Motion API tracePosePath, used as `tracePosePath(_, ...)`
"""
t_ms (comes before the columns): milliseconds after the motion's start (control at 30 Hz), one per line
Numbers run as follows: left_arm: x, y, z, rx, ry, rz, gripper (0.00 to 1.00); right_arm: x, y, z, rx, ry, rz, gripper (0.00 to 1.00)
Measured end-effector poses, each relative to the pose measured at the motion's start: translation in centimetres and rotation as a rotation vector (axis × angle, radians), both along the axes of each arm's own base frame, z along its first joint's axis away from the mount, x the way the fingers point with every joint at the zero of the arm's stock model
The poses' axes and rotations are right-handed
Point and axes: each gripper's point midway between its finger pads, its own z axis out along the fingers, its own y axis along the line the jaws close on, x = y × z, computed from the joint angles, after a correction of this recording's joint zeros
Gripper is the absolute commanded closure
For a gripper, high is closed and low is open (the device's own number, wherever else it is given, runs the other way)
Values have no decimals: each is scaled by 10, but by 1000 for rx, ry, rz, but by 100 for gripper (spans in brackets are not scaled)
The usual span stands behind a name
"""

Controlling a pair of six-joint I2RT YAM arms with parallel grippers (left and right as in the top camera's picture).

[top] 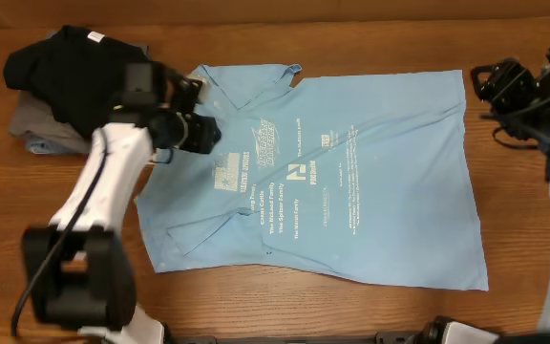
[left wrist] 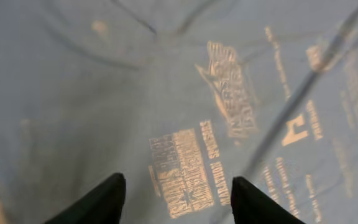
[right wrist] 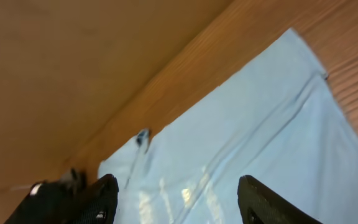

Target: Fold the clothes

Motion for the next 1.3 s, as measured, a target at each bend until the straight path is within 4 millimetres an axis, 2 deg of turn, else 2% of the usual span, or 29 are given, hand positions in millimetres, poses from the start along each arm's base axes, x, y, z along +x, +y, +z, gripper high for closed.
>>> tracePosePath(67,2,-8,-28,27,46,-19,58,-20,15,6,4,26,28,35)
tracePosePath(133,10,-15,-51,56,50,-37,71,-34,27,7,8,56,52,35)
tracePosePath(167,16,-18,-62,69,44,-44,83,-41,32,6,12,75,64,35)
tracePosePath(233,25,-22,-83,100,35,-46,89,-53,42,0,18,119,89,35)
tracePosePath(367,48,-29,-106,112,-32,-48,96,-70,56,-16,23,221,120,34)
tracePosePath(567,88,-31,-108,103,-155,-5,96,-72,66,-28,-3,272,152,34)
tracePosePath(667,114,-34,-107,72,-238,42,88,-71,75,-37,-15,284,177,31)
tracePosePath(767,130,-34,-106,25,-272,114,84,-76,84,-56,-33,336,202,28)
tracePosePath(867,138,-34,-103,-17,-255,167,76,-82,84,-88,-56,428,193,29)
tracePosePath(900,139,-35,-103,-26,-246,175,70,-82,81,-100,-64,458,175,33)
tracePosePath(967,139,-35,-102,-42,-208,183,62,-76,72,-123,-91,490,126,42)
tracePosePath(1000,137,-36,-100,-38,-182,181,62,-68,67,-133,-111,486,106,56)
tracePosePath(1033,136,-35,-99,-36,-164,185,60,-61,63,-141,-126,483,87,76)
tracePosePath(1100,130,-33,-99,-23,-112,187,59,-44,54,-155,-159,461,54,91)
tracePosePath(1167,122,-29,-98,-4,-54,185,59,-25,47,-170,-185,442,25,96)
tracePosePath(1200,118,-28,-98,5,-35,185,59,-18,45,-175,-189,434,13,96)
tracePosePath(1300,99,-21,-92,43,38,170,58,2,39,-206,-196,445,-14,96)
